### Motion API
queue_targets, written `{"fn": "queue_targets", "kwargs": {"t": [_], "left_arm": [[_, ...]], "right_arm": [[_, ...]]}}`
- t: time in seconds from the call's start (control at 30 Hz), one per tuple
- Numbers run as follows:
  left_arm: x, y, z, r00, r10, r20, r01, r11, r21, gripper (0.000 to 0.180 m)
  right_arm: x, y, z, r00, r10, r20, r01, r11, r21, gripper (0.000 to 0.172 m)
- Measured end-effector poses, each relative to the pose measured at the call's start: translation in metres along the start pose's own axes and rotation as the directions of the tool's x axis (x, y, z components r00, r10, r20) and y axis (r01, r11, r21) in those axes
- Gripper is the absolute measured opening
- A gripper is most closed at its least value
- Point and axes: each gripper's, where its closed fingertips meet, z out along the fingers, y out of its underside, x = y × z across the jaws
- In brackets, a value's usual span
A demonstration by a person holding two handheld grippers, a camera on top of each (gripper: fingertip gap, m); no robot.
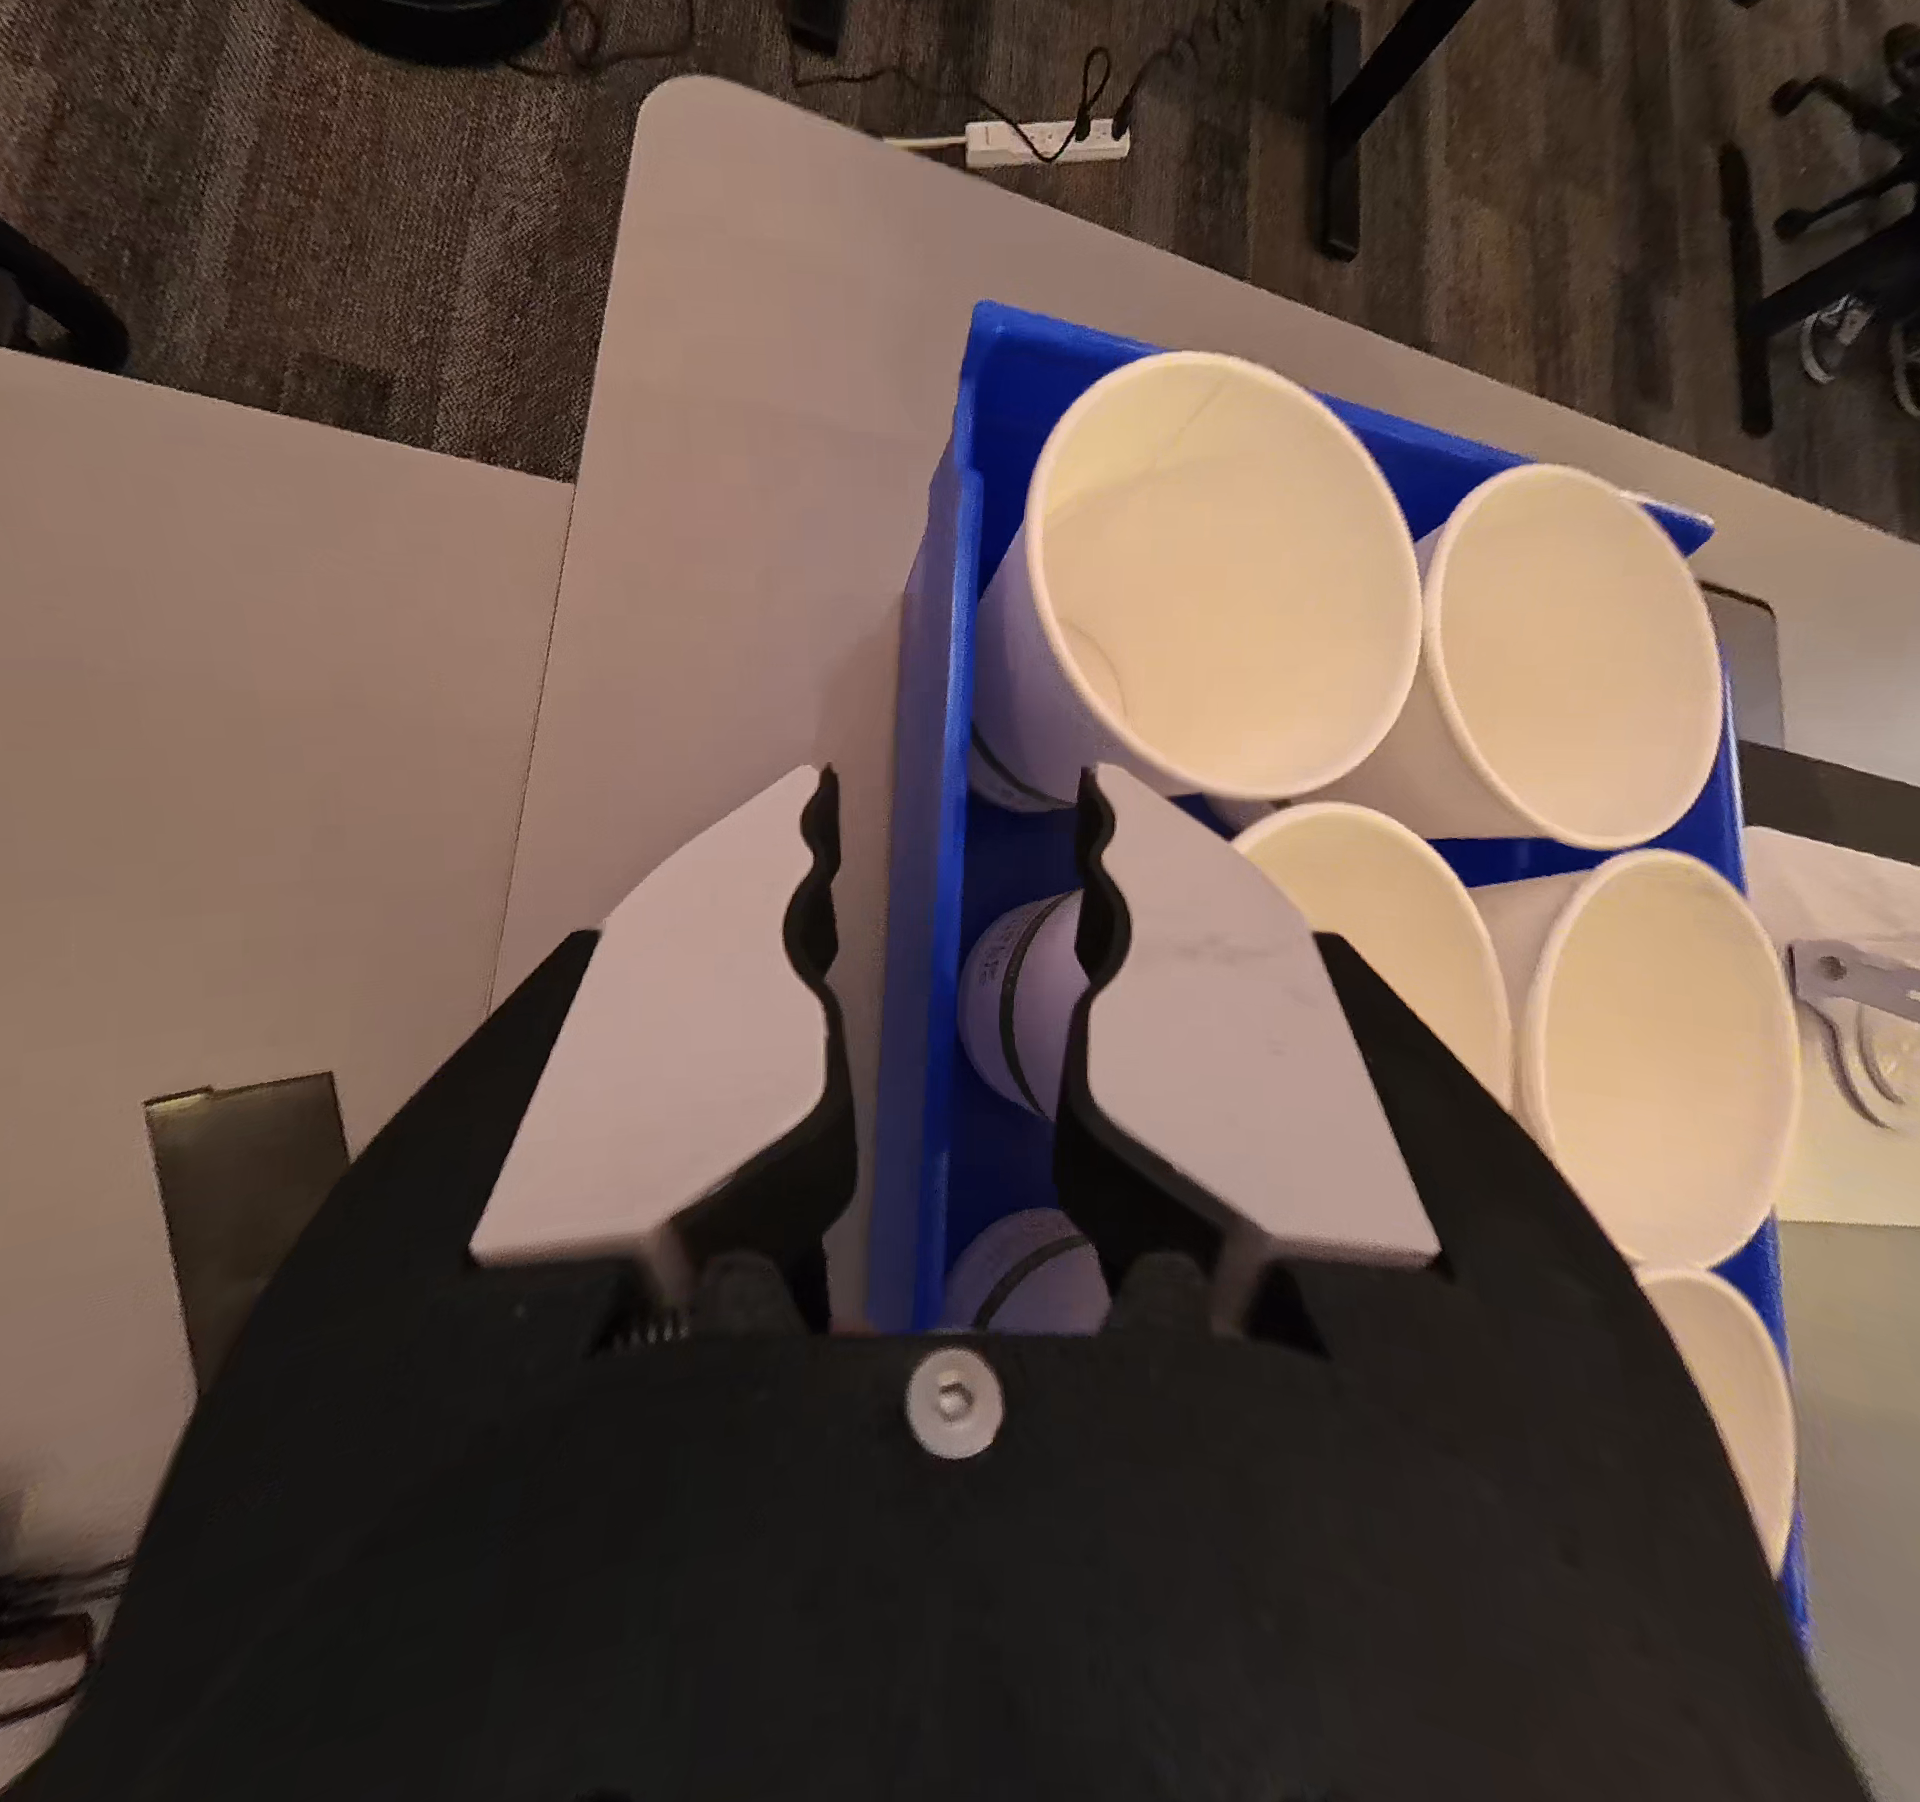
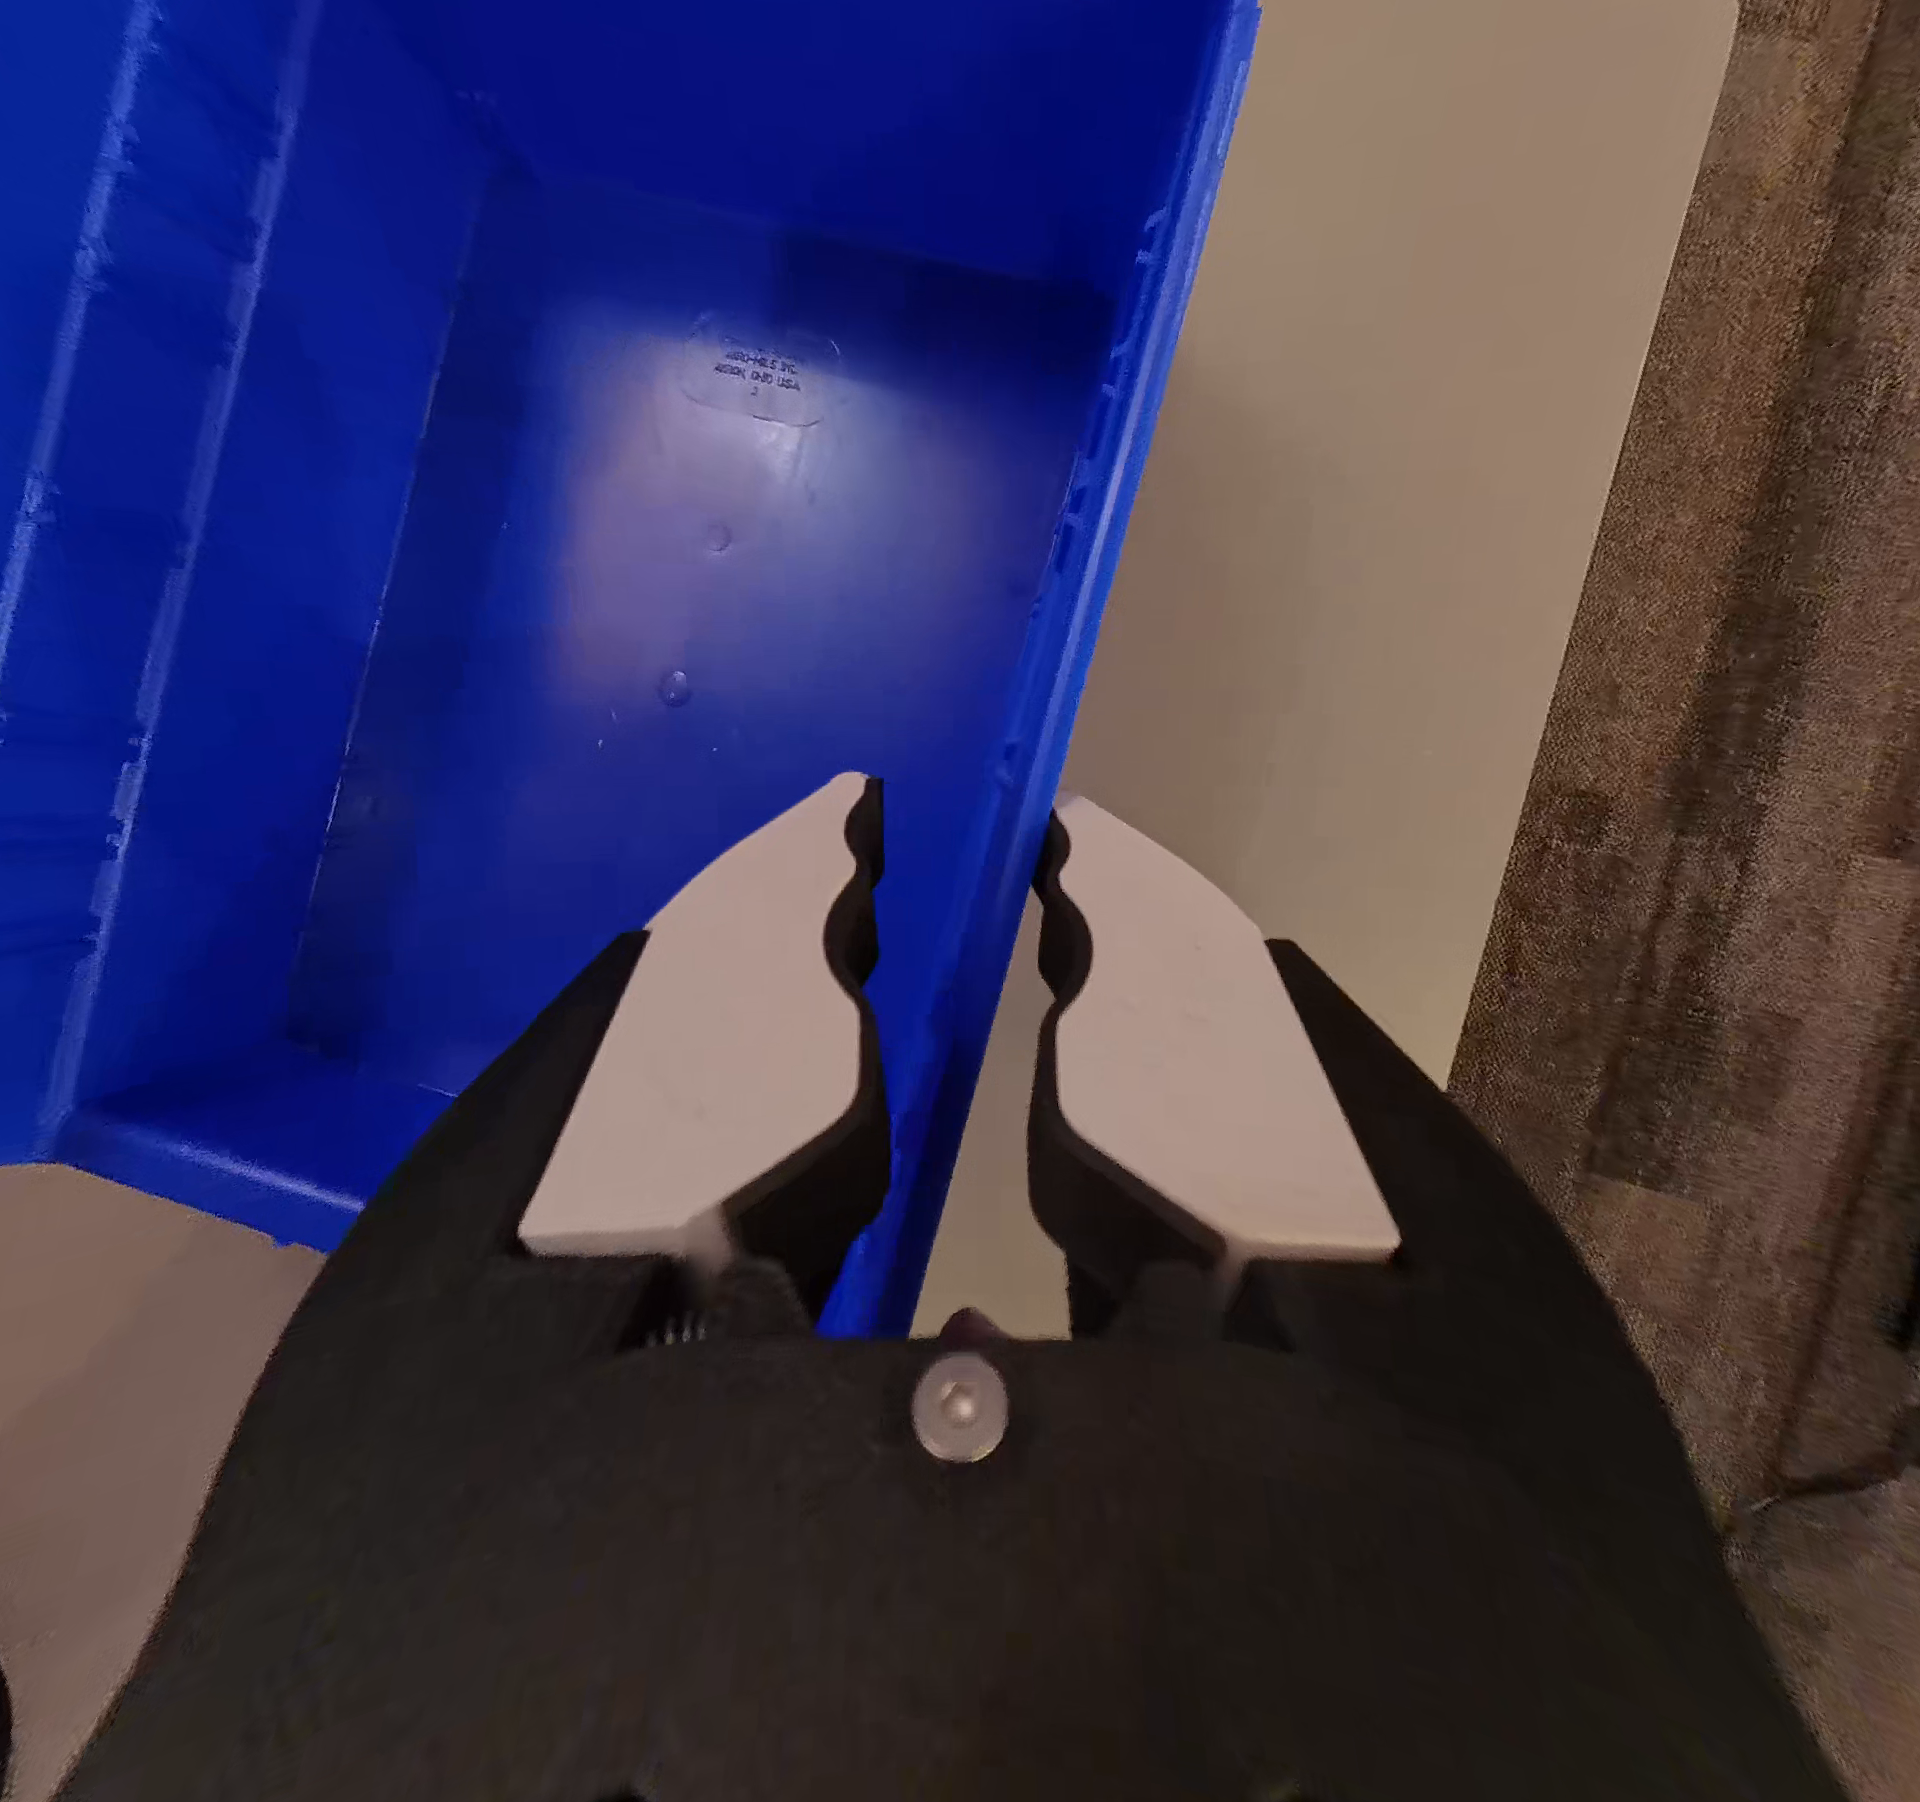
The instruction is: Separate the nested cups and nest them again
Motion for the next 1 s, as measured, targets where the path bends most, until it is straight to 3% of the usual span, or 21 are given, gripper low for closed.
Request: {"fn": "queue_targets", "kwargs": {"t": [0.13,0.33,0.5,0.63,0.77,0.87,1.0], "left_arm": [[-0.002,0.007,-0.006,1.0,-0.01,-0.016,0.01,1.0,-0.01,0.05],[0.004,0.001,-0.034,0.999,0.004,-0.053,0.0,0.997,0.075,0.059],[0.01,0.002,-0.051,0.996,0.09,-0.016,-0.088,0.993,0.076,0.069],[0.048,0.008,-0.079,0.971,0.235,-0.044,-0.228,0.966,0.118,0.068],[0.108,0.041,-0.105,0.853,0.521,-0.036,-0.515,0.85,0.111,0.052],[0.152,0.085,-0.113,0.687,0.724,-0.061,-0.723,0.69,0.035,0.045],[0.167,0.133,-0.102,0.464,0.883,-0.071,-0.884,0.456,-0.107,0.043]], "right_arm": [[-0.001,-0.001,-0.006,1.0,0.004,-0.004,-0.004,1.0,0.024,0.032],[-0.006,-0.008,-0.031,1.0,0.008,-0.014,-0.006,0.994,0.112,0.037],[-0.011,-0.004,-0.047,1.0,0.006,-0.028,-0.002,0.989,0.149,0.04],[-0.023,0.001,-0.067,1.0,0.019,-0.017,-0.014,0.976,0.218,0.039],[-0.043,0.012,-0.086,1.0,0.017,-0.003,-0.016,0.964,0.266,0.038],[-0.06,0.02,-0.101,1.0,0.011,0.003,-0.011,0.953,0.302,0.036],[-0.086,0.028,-0.118,1.0,0.003,0.024,-0.011,0.935,0.354,0.034]]}}
